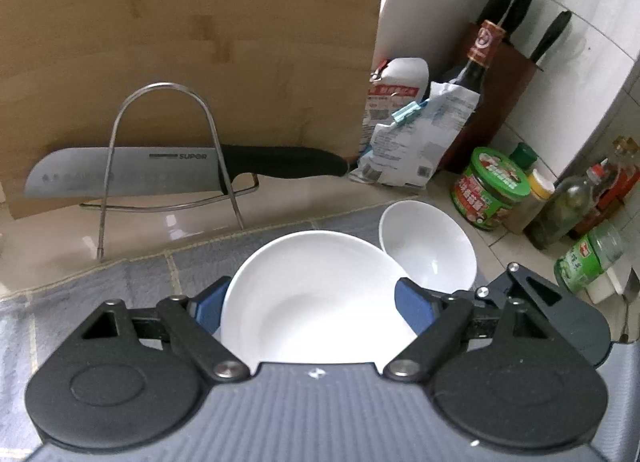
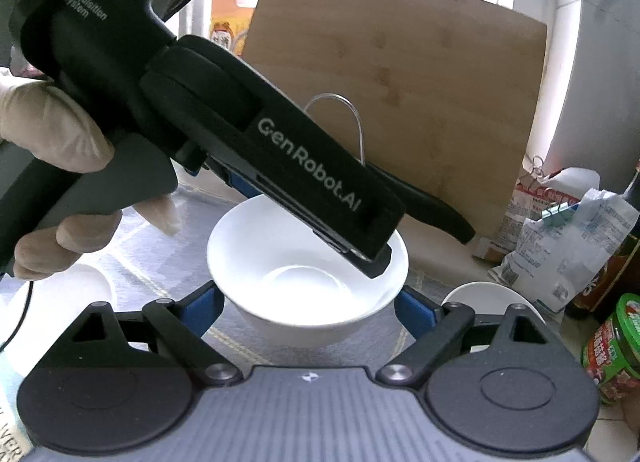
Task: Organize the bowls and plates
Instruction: 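Lift and carry the bowl with the left tool toward the first bowl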
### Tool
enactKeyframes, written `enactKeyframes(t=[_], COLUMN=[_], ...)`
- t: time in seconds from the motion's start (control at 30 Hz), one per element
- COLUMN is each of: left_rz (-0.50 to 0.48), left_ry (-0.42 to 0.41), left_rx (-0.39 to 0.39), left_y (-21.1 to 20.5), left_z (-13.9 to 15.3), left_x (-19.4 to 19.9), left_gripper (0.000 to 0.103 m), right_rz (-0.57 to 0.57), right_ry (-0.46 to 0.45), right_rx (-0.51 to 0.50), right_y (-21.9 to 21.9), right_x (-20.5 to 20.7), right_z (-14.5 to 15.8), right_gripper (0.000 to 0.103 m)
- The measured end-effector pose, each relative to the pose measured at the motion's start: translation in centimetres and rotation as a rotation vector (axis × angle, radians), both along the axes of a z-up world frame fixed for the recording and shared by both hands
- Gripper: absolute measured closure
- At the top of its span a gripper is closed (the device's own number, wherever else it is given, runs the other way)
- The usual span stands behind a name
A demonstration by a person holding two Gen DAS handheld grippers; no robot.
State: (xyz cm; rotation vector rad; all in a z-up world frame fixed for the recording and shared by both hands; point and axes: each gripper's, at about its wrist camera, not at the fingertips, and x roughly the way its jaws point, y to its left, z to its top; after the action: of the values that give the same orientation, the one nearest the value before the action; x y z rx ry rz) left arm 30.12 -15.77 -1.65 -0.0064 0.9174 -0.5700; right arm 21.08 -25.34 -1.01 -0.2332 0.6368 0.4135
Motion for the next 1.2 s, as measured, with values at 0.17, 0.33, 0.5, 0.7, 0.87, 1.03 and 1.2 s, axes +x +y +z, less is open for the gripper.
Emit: enactKeyframes(t=[0.17,0.33,0.5,0.7,0.87,1.03,1.2], left_rz=[0.020,0.047,0.083,0.130,0.182,0.233,0.286], left_ry=[-0.016,-0.036,-0.049,-0.056,-0.058,-0.059,-0.048], left_rx=[-0.010,-0.007,-0.010,-0.018,-0.016,-0.015,-0.013], left_y=[0.9,2.0,3.3,4.9,6.4,8.0,9.5], left_z=[1.0,1.9,2.5,3.0,3.1,3.0,2.5], left_x=[-1.9,-3.8,-5.4,-7.4,-8.9,-10.5,-11.8], left_gripper=[0.017,0.017,0.017,0.017,0.017,0.017,0.017], right_rz=[0.031,0.065,0.105,0.156,0.212,0.264,0.324], right_ry=[-0.006,-0.013,-0.019,-0.010,-0.003,0.008,0.025], right_rx=[0.005,0.007,0.016,0.024,0.032,0.038,0.037], right_y=[0.4,1.1,2.0,3.2,4.3,5.4,6.5], right_x=[-1.4,-2.7,-4.0,-5.1,-5.9,-6.6,-7.0], right_z=[0.9,1.5,2.0,2.2,2.4,2.2,1.8], right_gripper=[0.009,0.009,0.009,0.009,0.009,0.009,0.009])
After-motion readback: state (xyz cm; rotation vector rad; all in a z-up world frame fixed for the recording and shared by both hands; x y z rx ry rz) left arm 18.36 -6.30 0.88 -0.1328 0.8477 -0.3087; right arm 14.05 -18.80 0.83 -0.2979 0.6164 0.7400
